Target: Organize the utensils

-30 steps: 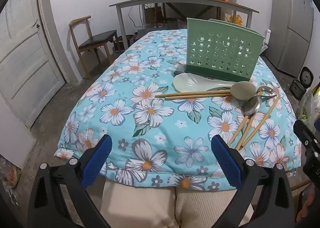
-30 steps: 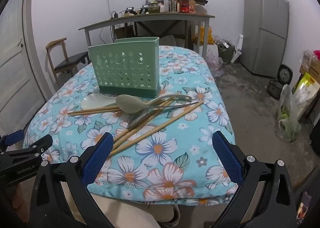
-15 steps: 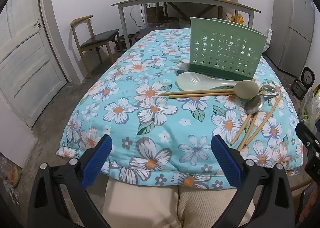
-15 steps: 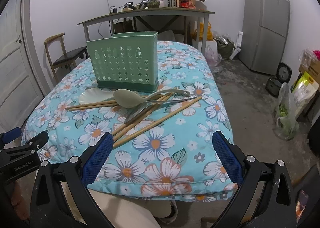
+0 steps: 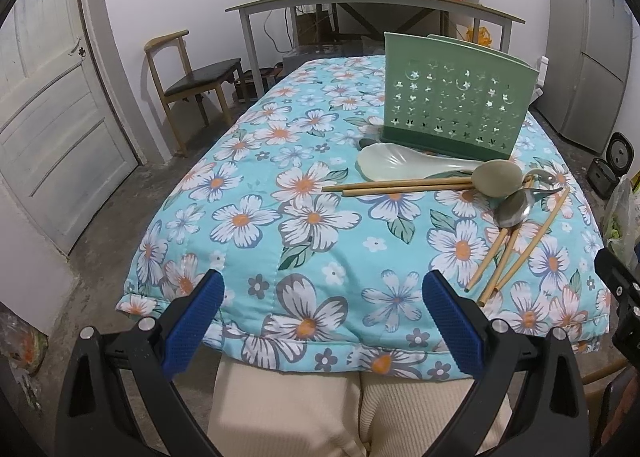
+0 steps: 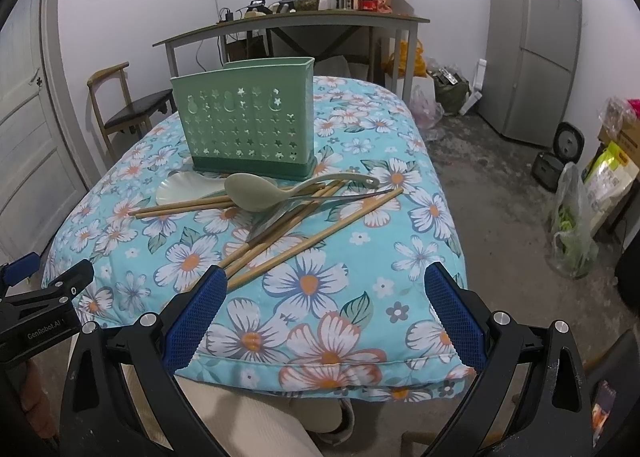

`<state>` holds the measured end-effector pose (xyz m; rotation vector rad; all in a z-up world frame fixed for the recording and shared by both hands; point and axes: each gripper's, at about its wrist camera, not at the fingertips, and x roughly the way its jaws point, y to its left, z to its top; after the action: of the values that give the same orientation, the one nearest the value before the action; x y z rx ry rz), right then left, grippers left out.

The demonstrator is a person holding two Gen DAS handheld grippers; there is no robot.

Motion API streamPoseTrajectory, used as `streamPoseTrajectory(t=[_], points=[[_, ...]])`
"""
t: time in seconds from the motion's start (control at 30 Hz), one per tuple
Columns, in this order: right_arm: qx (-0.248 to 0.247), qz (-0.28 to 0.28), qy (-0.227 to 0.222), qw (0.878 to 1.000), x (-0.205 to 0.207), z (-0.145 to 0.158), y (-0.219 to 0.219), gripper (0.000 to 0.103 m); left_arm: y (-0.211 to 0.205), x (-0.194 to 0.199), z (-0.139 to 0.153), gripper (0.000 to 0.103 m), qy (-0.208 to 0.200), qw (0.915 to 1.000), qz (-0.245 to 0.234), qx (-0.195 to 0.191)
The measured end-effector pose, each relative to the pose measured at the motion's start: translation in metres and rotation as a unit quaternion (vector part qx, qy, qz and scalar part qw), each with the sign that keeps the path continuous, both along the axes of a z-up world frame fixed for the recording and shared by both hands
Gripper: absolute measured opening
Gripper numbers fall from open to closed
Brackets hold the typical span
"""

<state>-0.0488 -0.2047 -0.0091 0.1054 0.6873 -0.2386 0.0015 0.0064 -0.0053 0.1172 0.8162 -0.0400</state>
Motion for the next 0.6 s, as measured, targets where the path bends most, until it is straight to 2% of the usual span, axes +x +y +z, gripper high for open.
streamPoseTrajectory(t=[0.6], points=[[-0.004,0.002,-0.001,1.0,-0.0015,-0.0002,0.0017,0.095,0.0017,0.0007,0.0002,0.097,-0.002,1.0,0.003,0.002]])
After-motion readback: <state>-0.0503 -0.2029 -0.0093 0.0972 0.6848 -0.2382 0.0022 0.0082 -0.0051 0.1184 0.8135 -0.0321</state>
